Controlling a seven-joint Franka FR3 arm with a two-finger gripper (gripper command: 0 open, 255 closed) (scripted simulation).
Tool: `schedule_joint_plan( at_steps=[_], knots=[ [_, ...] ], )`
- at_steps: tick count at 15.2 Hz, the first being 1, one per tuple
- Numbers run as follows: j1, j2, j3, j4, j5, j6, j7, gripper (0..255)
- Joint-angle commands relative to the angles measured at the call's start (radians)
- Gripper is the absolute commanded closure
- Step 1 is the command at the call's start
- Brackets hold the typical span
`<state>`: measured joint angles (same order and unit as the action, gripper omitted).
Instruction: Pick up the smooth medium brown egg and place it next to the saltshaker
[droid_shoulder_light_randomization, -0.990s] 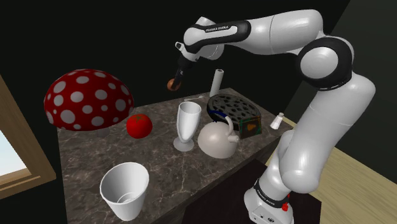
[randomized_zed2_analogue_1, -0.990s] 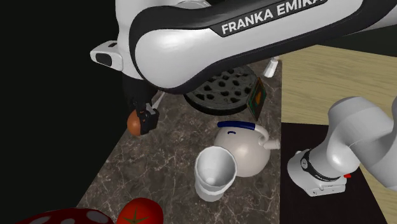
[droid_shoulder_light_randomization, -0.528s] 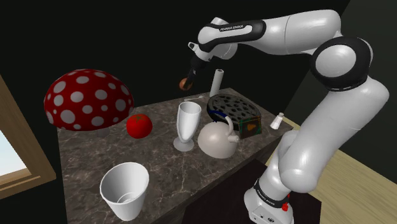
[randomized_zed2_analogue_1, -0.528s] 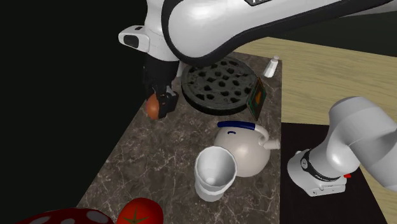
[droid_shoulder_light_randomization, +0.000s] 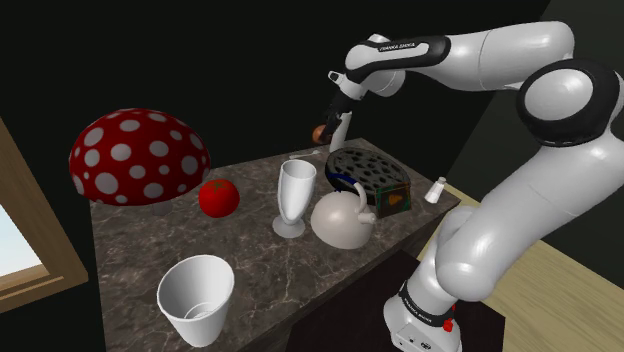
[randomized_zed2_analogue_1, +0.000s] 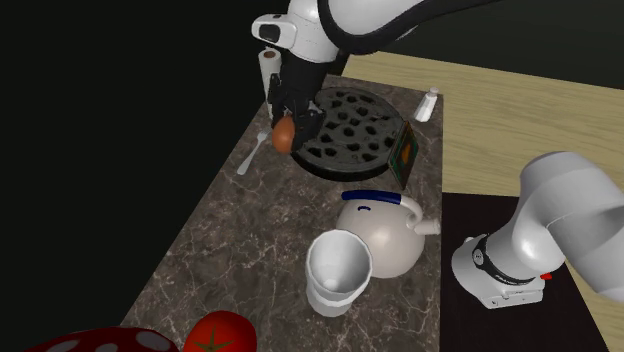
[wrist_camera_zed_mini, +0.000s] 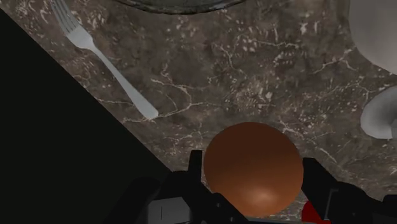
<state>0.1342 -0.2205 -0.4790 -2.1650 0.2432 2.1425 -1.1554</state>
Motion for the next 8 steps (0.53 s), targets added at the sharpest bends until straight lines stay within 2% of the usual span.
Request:
schedule_joint_plan(
  at_steps=[1,8],
  knots=[
    [-0.023,-0.025,-0.029,-0.018,-0.012,-0.016,-0.044,255],
    [-0.096,-0.082,-0.13,-0.037,-0.053,-0.082,-0.183,255]
  ],
)
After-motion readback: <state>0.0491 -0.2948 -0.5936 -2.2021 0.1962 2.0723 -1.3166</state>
